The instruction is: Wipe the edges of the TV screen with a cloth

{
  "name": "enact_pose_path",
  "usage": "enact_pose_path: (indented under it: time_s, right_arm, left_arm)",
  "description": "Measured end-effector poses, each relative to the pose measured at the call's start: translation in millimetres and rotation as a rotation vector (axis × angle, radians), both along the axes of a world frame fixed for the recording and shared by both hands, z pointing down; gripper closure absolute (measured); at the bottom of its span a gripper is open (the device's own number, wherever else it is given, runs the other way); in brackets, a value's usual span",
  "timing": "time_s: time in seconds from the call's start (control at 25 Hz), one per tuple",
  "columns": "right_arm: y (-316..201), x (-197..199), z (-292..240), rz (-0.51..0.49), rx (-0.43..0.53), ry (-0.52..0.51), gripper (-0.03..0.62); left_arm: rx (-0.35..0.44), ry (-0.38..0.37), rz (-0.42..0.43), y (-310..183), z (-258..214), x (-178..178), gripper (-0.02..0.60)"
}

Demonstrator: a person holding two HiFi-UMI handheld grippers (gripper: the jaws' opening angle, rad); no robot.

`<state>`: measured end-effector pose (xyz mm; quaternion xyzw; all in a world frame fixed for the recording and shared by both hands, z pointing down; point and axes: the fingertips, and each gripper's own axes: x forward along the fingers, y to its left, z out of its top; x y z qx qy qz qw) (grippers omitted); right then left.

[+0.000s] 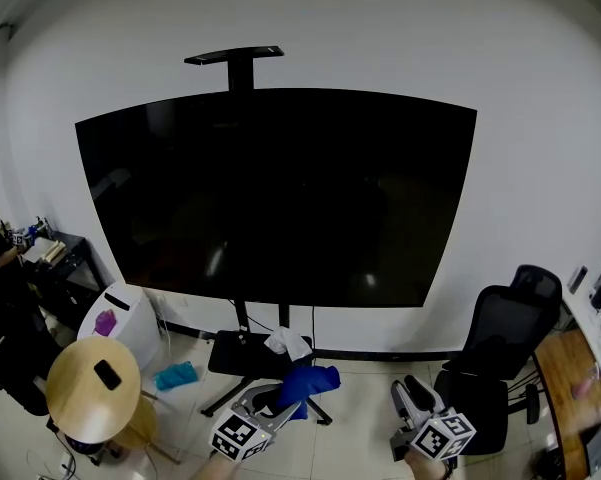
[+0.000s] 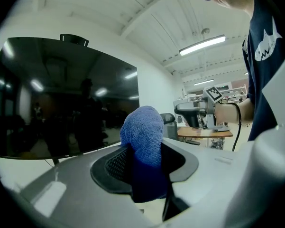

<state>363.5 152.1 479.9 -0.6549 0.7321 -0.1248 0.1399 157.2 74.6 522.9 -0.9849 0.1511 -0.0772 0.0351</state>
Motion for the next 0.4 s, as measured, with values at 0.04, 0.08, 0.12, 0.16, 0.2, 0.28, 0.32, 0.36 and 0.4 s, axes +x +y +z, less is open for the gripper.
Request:
enact_pose_path:
  time_s: [0.04,0.08,0.12,0.16,0.2,0.28,0.32,0.36,0.4]
  right_arm:
    - [5,0,0,-0.004,-0.001,-0.003,0.425]
    - [10,1,0,-0.009,-0.003,-0.004,0.425]
    - [16,3,0,-0.012,-0.003,-0.003,0.425]
    - [23,6,-1,-0.013,-0.003,0.001,0.425]
    - [29,9,-1,-0.011,-0.003,0.005,0.425]
    - [39,15,0,-0.009,-0.005,0.004,0.424]
    - [44,17,2,-0.009,-0.007,0.002,0.425]
    - [49,18,4,-0.010,-0.010,0.000,0.425]
    - [54,19,5,-0.011,-0.014,0.000,0.425]
  left_arm:
    - [-0.003,-0.001,-0.005,4,0,1,0.437]
    - [-0.008,0.000,-0.006,10,0,3,0.437]
    - [-0.013,0.002,-0.005,16,1,5,0.439]
    - [-0.016,0.004,-0.003,22,1,9,0.439]
    - [-0.018,0.004,-0.001,28,1,13,0.437]
    - [-0.021,-0.001,0.002,38,2,20,0.439]
    - [-0.023,-0.004,0.003,43,3,22,0.437]
    - [-0.027,-0.007,0.005,49,3,24,0.437]
    - [-0.031,-0.009,0.006,55,4,26,0.439]
